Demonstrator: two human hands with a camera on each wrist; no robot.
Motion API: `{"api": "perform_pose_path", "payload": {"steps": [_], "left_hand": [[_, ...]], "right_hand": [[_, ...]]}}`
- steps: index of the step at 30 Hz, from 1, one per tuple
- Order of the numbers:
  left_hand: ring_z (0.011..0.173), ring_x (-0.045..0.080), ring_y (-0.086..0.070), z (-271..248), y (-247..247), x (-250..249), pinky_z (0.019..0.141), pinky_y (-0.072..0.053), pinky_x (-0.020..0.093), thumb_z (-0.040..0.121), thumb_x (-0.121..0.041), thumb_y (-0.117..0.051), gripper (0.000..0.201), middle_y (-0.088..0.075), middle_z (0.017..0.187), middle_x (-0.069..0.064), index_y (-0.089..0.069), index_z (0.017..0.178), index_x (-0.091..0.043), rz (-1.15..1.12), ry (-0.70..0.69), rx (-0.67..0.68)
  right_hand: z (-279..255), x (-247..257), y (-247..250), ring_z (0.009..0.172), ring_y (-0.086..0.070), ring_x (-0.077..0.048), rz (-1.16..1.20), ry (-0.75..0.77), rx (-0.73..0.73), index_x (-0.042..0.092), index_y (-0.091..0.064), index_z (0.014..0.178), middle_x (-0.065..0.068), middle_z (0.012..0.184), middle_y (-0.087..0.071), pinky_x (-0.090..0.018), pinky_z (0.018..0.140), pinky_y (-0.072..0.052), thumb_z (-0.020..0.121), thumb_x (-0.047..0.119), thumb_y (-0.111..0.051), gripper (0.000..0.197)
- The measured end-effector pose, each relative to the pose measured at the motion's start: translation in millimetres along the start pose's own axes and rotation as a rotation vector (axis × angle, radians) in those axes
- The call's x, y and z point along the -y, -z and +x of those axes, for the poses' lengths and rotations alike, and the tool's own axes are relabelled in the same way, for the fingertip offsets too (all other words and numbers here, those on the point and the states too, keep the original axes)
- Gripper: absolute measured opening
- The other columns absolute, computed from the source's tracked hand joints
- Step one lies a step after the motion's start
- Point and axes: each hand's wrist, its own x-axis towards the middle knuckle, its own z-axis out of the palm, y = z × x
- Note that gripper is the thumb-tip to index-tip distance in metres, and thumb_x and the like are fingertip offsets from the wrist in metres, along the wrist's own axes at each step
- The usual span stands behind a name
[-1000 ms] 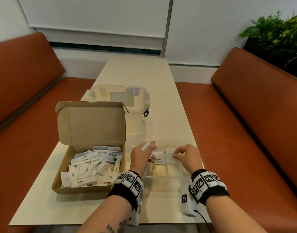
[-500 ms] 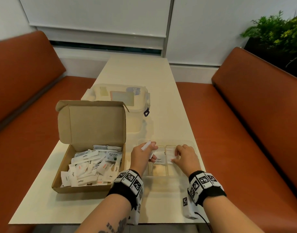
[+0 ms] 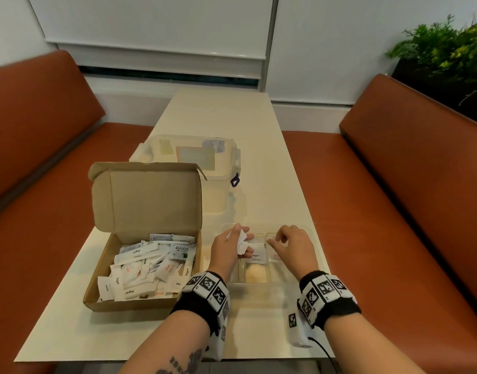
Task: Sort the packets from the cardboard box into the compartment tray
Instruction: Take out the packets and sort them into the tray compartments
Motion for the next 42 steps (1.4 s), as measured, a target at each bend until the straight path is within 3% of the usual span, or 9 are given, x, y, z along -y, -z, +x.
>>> {"api": "perform_pose_path", "payload": {"steps": [5,9,16,24,27,32,36,40,42], "left_hand": [[0.052,0.014,-0.063,0.1,-7.0,-4.1,0.053,-0.054,0.024,0.103,-0.029,-0.036,0.037,-0.069,0.075,0.008,-0.062,0.107,-0.002,-0.100,0.044,0.042],[0.083,0.019,-0.067,-1.7,-9.9,-8.4,0.062,-0.055,0.026,0.103,-0.033,-0.034,0.037,-0.070,0.092,0.010,-0.065,0.104,-0.014,-0.092,0.044,0.045],[0.080,0.018,-0.067,-6.9,-6.4,-9.8,0.057,-0.057,0.026,0.103,-0.036,-0.033,0.039,-0.069,0.098,0.009,-0.062,0.116,-0.013,-0.095,0.039,0.073],[0.091,0.022,-0.066,1.0,-1.3,-6.7,0.069,-0.056,0.026,0.103,-0.028,-0.034,0.038,-0.068,0.101,0.011,-0.062,0.116,-0.005,-0.045,-0.084,-0.092],[0.084,0.018,-0.065,3.0,1.7,-4.6,0.070,-0.055,0.024,0.104,-0.020,-0.033,0.030,-0.066,0.102,0.007,-0.057,0.121,-0.013,0.002,-0.116,-0.132],[0.058,0.009,-0.049,4.0,-4.8,-1.3,0.056,-0.045,0.021,0.101,-0.012,-0.037,0.029,-0.064,0.104,0.005,-0.063,0.097,-0.026,0.208,-0.137,-0.033],[0.053,0.010,-0.041,1.6,-11.5,-1.9,0.049,-0.036,0.021,0.091,-0.030,-0.061,0.012,-0.060,0.070,-0.008,-0.061,0.081,-0.023,0.241,-0.107,0.063],[0.065,0.007,-0.052,3.4,-10.8,-5.8,0.057,-0.040,0.018,0.090,-0.021,-0.060,0.007,-0.061,0.072,-0.010,-0.066,0.088,-0.022,0.448,-0.188,0.070],[0.080,0.010,-0.059,3.4,-9.6,-6.9,0.065,-0.042,0.014,0.092,-0.018,-0.056,0.010,-0.067,0.087,0.000,-0.066,0.093,-0.015,0.589,-0.220,0.117]], "right_hand": [[3.9,35.5,6.6,0.066,-0.051,-0.001,0.364,-0.011,0.100,0.018,-0.066,0.078,0.009,0.073,-0.062,-0.012,0.059,-0.036,0.083,0.034,-0.068,0.018],[1.3,45.3,3.1,0.061,-0.051,-0.001,0.432,-0.035,0.309,0.020,-0.066,0.075,0.008,0.069,-0.061,-0.006,0.056,-0.037,0.080,0.028,-0.072,0.011],[-1.4,43.1,2.0,0.056,-0.055,0.001,0.611,-0.067,0.284,0.015,-0.069,0.073,0.011,0.064,-0.064,-0.009,0.054,-0.039,0.078,0.013,-0.074,0.007],[-0.9,31.0,9.6,0.047,-0.052,0.004,0.652,-0.139,0.236,0.014,-0.068,0.072,0.007,0.058,-0.063,-0.008,0.047,-0.040,0.081,0.013,-0.072,0.011],[0.8,25.4,13.7,0.052,-0.052,-0.002,0.638,-0.163,0.208,0.016,-0.069,0.075,0.006,0.061,-0.064,-0.011,0.049,-0.041,0.082,0.015,-0.072,0.008],[6.3,23.2,18.8,0.055,-0.053,-0.007,0.688,-0.186,0.052,0.014,-0.064,0.075,0.003,0.063,-0.065,-0.014,0.051,-0.041,0.082,0.014,-0.071,0.010],[6.2,27.0,18.5,0.063,-0.053,-0.007,0.731,-0.197,0.043,0.014,-0.067,0.073,0.004,0.067,-0.064,-0.021,0.056,-0.042,0.081,0.018,-0.073,0.010],[6.1,31.2,20.0,0.073,-0.056,-0.012,0.617,-0.154,0.093,0.016,-0.071,0.086,0.006,0.085,-0.068,-0.026,0.069,-0.047,0.081,0.021,-0.072,0.007],[8.3,33.2,23.2,0.067,-0.053,-0.009,0.539,-0.077,0.094,0.022,-0.070,0.100,0.008,0.093,-0.067,-0.014,0.066,-0.045,0.081,0.022,-0.072,0.019]]}}
